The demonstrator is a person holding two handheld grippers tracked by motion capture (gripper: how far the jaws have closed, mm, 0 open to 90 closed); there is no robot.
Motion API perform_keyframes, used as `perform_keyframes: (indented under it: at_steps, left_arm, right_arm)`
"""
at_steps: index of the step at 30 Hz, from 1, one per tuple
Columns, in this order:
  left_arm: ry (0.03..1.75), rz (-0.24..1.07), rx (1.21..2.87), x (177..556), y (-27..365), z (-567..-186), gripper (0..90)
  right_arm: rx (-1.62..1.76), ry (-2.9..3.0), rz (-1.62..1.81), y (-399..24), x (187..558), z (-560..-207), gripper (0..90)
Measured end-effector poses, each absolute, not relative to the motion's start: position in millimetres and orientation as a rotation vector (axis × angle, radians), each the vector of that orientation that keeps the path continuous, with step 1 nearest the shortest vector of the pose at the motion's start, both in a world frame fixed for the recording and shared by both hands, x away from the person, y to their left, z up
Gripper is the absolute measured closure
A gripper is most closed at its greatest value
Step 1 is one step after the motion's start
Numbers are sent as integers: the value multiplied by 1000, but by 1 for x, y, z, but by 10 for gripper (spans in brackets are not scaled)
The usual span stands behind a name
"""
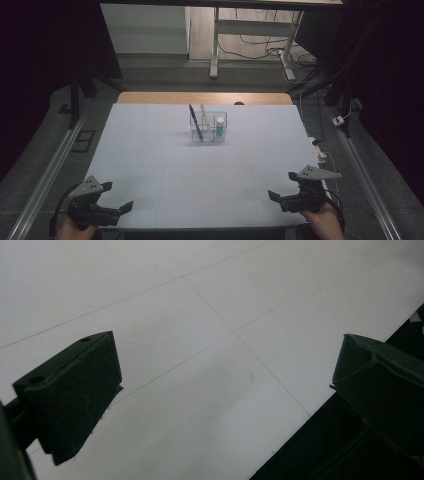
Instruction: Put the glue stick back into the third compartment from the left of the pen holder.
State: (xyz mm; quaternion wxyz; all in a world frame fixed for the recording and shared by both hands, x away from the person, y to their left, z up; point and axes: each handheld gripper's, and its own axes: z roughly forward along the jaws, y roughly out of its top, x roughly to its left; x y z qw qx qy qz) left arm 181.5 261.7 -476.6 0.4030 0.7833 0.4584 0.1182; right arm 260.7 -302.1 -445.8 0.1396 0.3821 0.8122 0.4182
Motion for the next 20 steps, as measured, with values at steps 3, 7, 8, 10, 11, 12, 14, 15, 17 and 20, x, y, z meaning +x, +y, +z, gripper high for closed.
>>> perform_keyframes:
  at_steps: [3,7,8,10,11,12,14,15,17,20]
  left_arm:
    - [1159,298,1979,182,262,-477,0]
    - [1160,298,1978,182,262,-477,0]
    - [1160,298,1978,182,262,-477,0]
    - [1159,297,1979,182,262,-477,0]
    - [1161,298,1980,182,261,-477,0]
    - [1162,300,1979,181,262,-477,0]
    - [1163,298,1980,181,262,-477,0]
    - [1164,298,1980,181,262,-477,0]
    - [1165,297,1980,181,262,-477,0]
    - [1162,294,1977,182,262,-477,0]
  right_arm:
    - [1117,2344,1185,-307,257,-448,0]
    - [1138,2353,1154,-312,253,-452,0]
    - [1143,2357,1146,-313,252,-453,0]
    - [1150,2356,1137,-314,250,-453,0]
    - [1153,2350,1137,-315,249,-453,0]
    - [1158,2349,1129,-316,249,-453,0]
    - [1181,2348,1116,-318,247,-453,0]
    - [1196,2345,1106,-319,246,-453,0]
    - [1218,2346,1093,-320,245,-453,0]
    - [1234,2354,1076,-322,245,-453,0]
